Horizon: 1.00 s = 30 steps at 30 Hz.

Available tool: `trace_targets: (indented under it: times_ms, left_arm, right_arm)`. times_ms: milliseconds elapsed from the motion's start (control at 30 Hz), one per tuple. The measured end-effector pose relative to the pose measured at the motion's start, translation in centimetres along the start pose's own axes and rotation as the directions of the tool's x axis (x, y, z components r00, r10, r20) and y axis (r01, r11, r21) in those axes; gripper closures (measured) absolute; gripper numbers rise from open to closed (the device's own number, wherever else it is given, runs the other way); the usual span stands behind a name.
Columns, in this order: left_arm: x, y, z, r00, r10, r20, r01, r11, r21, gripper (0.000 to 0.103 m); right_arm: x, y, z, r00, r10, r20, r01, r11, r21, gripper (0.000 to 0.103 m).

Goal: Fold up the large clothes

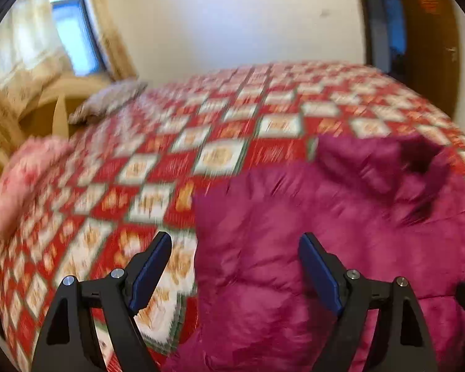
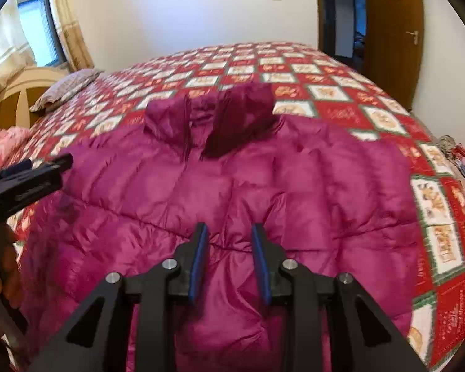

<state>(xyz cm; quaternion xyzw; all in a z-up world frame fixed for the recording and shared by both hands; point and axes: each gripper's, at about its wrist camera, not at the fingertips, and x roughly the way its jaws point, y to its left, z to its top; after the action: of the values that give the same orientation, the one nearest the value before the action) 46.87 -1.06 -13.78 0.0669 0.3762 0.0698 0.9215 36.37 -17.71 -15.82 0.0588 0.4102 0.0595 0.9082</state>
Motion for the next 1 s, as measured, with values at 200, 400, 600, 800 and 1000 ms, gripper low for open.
trace_targets:
  times_ms: [200, 400, 600, 800, 1000]
  left_arm:
    - [3.1, 3.2, -4.4, 0.994, -0.09, -0.065, 0.079, 0.986, -0.15, 0.014]
    - [3.9, 3.4, -4.7, 0.992, -0.088, -0.095, 0.07, 0.981, -0.18, 0.008]
    - [3.5, 2.6, -4.7, 0.996, -0.03, -0.08, 0.019, 0.991, -0.131, 0.008]
    - [3.1, 2.3, -4.8, 0.998, 0.014, -0.066, -0.021, 0.994, -0.111, 0.007]
    - [2.4, 4.9, -5.6, 0.996, -0.079, -0.041, 0.066, 0.966, -0.25, 0.007]
  right_arm:
    - [1.3, 0.0, -0.7, 0.999, 0.045, -0.022, -0.046, 0.998, -0.04, 0.07]
    - [-1.4, -1.4, -1.0, 0.999, 0.049, 0.01, -0.048, 0.999, -0.014, 0.075]
    - [0.1, -2.8, -2.8, 0.998, 0.038, -0.043, -0.039, 0.999, -0.024, 0.091]
    - [0.4, -2.5, -2.3, 0.998, 0.033, -0.059, -0.034, 0.999, -0.029, 0.09]
    - [-2.5, -3.9, 2.0, 0.996, 0.087, -0.026, -0.084, 0.992, 0.093, 0.051]
